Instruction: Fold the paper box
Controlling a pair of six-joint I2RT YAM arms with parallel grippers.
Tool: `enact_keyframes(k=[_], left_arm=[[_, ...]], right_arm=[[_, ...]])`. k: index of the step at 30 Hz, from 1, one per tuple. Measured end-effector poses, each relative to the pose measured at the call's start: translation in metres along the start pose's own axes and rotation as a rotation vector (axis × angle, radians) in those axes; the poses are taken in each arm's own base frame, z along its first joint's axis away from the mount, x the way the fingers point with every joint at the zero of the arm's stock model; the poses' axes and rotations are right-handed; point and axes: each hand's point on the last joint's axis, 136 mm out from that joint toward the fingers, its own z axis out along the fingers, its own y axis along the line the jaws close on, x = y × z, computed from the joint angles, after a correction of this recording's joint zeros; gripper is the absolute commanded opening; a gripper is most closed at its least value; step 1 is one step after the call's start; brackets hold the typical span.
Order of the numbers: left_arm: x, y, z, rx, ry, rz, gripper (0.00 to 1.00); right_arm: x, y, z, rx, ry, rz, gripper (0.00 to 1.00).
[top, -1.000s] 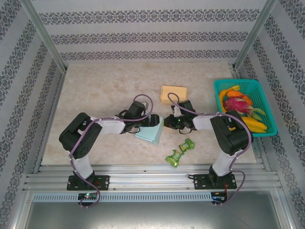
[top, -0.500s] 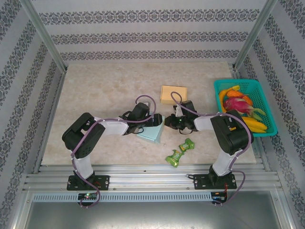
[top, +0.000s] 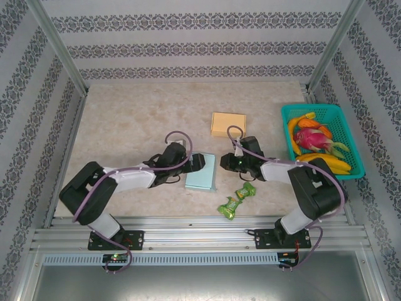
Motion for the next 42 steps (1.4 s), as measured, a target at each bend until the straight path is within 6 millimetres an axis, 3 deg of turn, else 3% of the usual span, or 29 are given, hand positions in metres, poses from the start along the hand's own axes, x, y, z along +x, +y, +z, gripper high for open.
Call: enact_keyframes(k=[5,11,16,18,27,34,42], left_arm=[[0.001,0.006,-0.026,0.018,-0.041,-0.009,0.99],[0.032,0.033,-0.033,-0.025,-0.001,-0.024,0.99],[0.041,0.026,-0.036,-0.01,0.007,-0.014,0.99],[0.043,0.024,-0.036,-0.007,0.008,-0.013,0.99],[0.054,0.011,-0.038,0.014,0.017,0.007,0.99],[0.061,0.007,-0.038,0.01,0.014,0.026,0.99],[0.081,0.002,-0.024,0.004,0.062,0.044,0.94]], right_arm=[[0.02,0.006,-0.016,0.022,-0.004,-0.052,0.14],[0.069,0.001,-0.029,0.068,0.059,-0.102,0.13],[0.091,0.005,-0.04,0.071,0.071,-0.139,0.07],[0.099,0.004,-0.043,0.084,0.081,-0.143,0.0],[0.117,0.004,-0.04,0.118,0.146,-0.148,0.0],[0.122,0.01,-0.03,0.128,0.18,-0.152,0.0],[0.119,0.016,-0.018,0.127,0.193,-0.146,0.0]])
